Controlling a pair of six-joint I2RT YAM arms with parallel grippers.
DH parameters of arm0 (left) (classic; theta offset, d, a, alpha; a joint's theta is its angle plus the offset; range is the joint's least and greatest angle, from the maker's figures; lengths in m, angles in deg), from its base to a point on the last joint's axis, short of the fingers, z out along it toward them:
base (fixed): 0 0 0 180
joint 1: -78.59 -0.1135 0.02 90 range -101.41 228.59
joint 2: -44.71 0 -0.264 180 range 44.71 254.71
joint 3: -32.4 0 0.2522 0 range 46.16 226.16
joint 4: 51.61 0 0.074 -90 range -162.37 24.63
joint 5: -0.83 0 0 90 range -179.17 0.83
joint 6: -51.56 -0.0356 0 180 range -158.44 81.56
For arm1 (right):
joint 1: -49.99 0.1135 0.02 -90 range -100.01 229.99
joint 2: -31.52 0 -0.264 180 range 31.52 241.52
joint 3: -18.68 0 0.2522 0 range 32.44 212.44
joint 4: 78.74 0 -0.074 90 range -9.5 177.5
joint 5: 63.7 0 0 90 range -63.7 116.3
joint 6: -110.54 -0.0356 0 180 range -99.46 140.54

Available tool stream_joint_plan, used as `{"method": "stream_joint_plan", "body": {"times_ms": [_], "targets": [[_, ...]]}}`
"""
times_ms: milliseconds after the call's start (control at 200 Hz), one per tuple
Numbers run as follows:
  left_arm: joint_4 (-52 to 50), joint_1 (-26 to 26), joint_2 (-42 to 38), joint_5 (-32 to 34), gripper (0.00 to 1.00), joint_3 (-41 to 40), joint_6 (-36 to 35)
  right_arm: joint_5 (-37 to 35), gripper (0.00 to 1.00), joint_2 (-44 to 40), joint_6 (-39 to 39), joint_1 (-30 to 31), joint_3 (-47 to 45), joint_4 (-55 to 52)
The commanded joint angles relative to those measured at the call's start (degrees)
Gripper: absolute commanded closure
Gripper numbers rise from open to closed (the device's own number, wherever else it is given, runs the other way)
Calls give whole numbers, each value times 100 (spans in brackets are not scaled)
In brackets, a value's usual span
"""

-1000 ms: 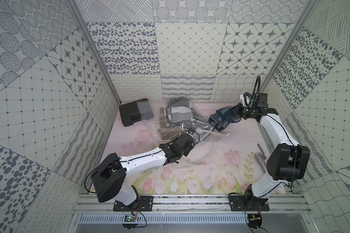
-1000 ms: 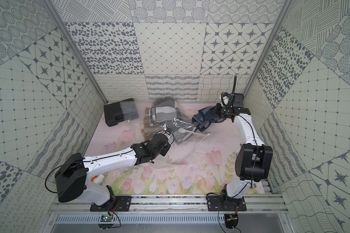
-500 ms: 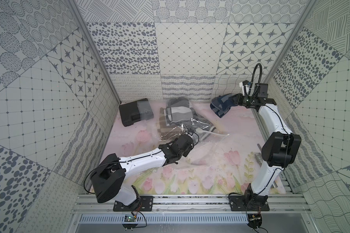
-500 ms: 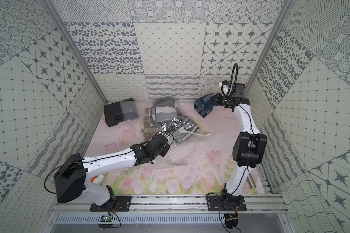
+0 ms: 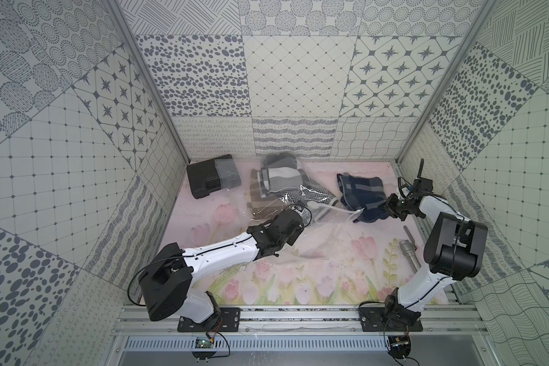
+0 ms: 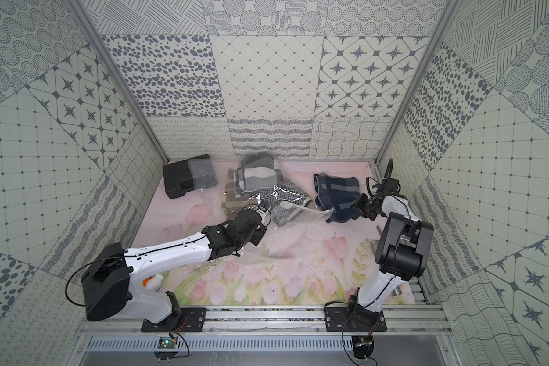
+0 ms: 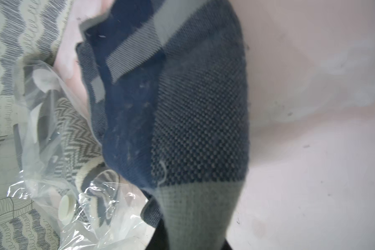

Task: Take the blanket out of the vacuum bag
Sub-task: Place the blanket at the center of the board.

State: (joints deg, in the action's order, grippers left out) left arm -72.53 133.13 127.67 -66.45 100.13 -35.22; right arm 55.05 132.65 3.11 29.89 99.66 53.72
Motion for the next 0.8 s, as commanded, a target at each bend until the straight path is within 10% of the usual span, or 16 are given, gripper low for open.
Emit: {"method": "stream_joint_plan", "body": {"times_ms": [0,250,400,500,795], "targets": [[-86,-30,-210,-232,100,128,-328,-396,62,-237,-63,-49,-103,-72],[-225,-29,-488,-206,100,76,-467,-2391,2,-1215,621,-12,-241,-489],[-821,-23,-695,-94,100,159,-395,-2593,1,-2209,619,248,-438,-230],[-1243,3,-1094,-101,100,190,-288,-1389,1,-2554,246,539,-669,261],[-2324,98,-2253,569,100,630,-270,-308,1,-980,-664,886,-605,1255]]}}
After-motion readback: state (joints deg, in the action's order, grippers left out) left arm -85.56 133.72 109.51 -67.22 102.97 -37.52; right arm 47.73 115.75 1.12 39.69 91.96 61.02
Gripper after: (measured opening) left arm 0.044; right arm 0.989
